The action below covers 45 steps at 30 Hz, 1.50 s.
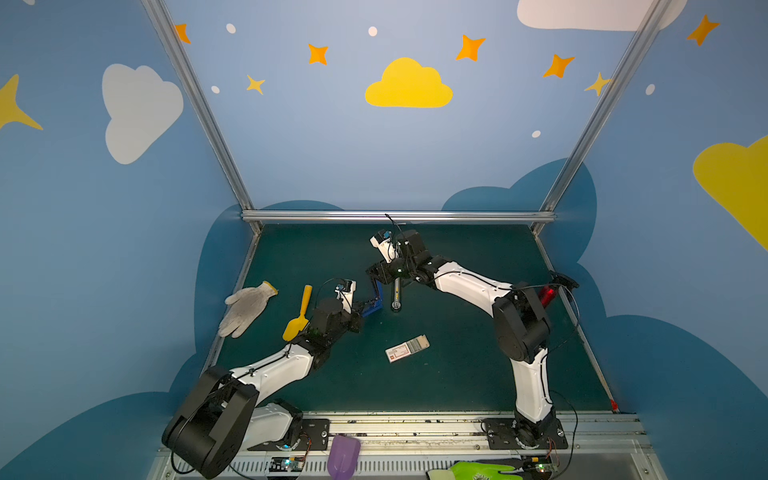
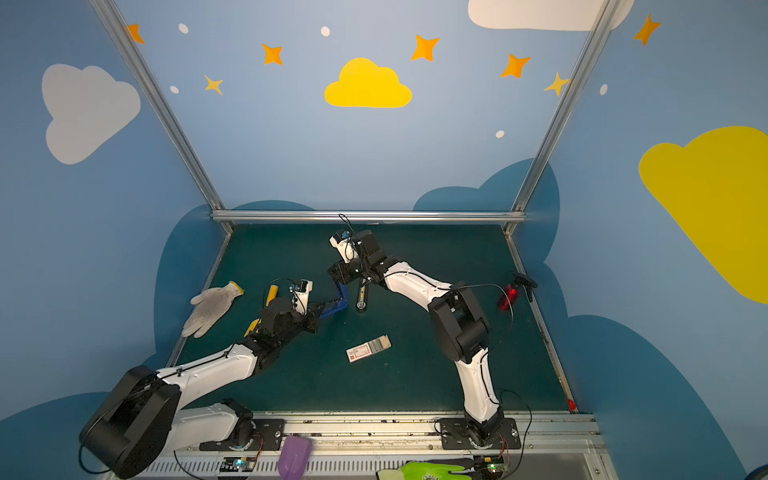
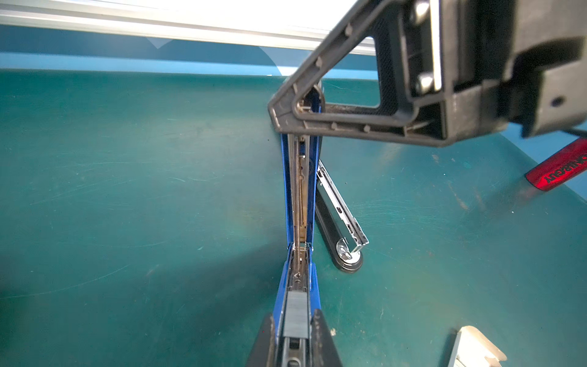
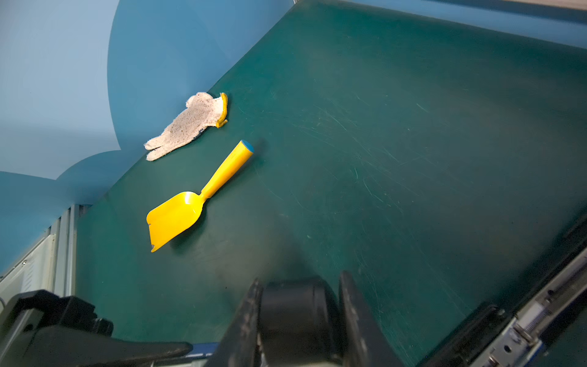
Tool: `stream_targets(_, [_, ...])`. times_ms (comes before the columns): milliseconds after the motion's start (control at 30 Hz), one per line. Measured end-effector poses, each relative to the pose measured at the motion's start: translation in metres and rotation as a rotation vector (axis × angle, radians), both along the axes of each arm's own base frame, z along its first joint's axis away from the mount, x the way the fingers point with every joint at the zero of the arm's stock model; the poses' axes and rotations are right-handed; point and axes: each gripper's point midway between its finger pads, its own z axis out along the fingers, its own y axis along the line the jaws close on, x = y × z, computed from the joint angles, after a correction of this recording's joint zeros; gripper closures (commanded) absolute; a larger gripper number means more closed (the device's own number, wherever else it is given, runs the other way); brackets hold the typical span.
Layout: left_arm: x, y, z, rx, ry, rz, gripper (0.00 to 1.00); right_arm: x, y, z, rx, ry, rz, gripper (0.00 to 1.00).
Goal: Load the staples into the stapler
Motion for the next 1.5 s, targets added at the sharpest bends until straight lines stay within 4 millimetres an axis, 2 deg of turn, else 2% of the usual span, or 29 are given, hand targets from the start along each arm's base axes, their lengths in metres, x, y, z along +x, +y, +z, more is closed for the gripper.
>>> stream_targets(300, [0.001, -0.001, 0.0, 0.0, -0.004, -0.003, 0.96, -0.005, 0.002, 0.001, -0.002, -0.005, 0.009, 0.67])
stream_targets(700, [0.002, 0.0, 0.001, -0.011, -0.003, 0.005, 0.96, -0.021, 0.011, -0.001, 0.012, 0.045, 0.015, 0.57])
stream_targets(900, [0.003, 0.0, 0.001, -0.017, 0.0, 0.012, 0.96, -0.039, 0.019, -0.003, 0.027, 0.112, 0.041, 0.5])
stream_targets(1067, [0.005, -0.001, -0.005, -0.009, 0.018, 0.013, 0.96, -0.078, 0.037, -0.001, 0.063, 0.227, 0.127, 0.48])
stream_targets(1100, [0.004, -0.001, -0.008, -0.015, 0.028, 0.017, 0.96, -0.08, 0.038, -0.002, 0.063, 0.235, 0.121, 0.48])
stream_targets(1300, [0.005, -0.001, -0.007, -0.001, 0.02, 0.024, 0.96, -0.085, 0.025, 0.007, 0.093, 0.3, 0.106, 0.47])
stream_targets(1400, [0.008, 0.001, -0.01, 0.016, 0.015, 0.046, 0.96, -0.087, 0.007, 0.012, 0.104, 0.328, 0.084, 0.48])
stream_targets(1500, [0.019, 0.004, -0.014, 0.048, 0.005, 0.089, 0.96, -0.086, -0.018, 0.006, 0.097, 0.364, 0.043, 0.48])
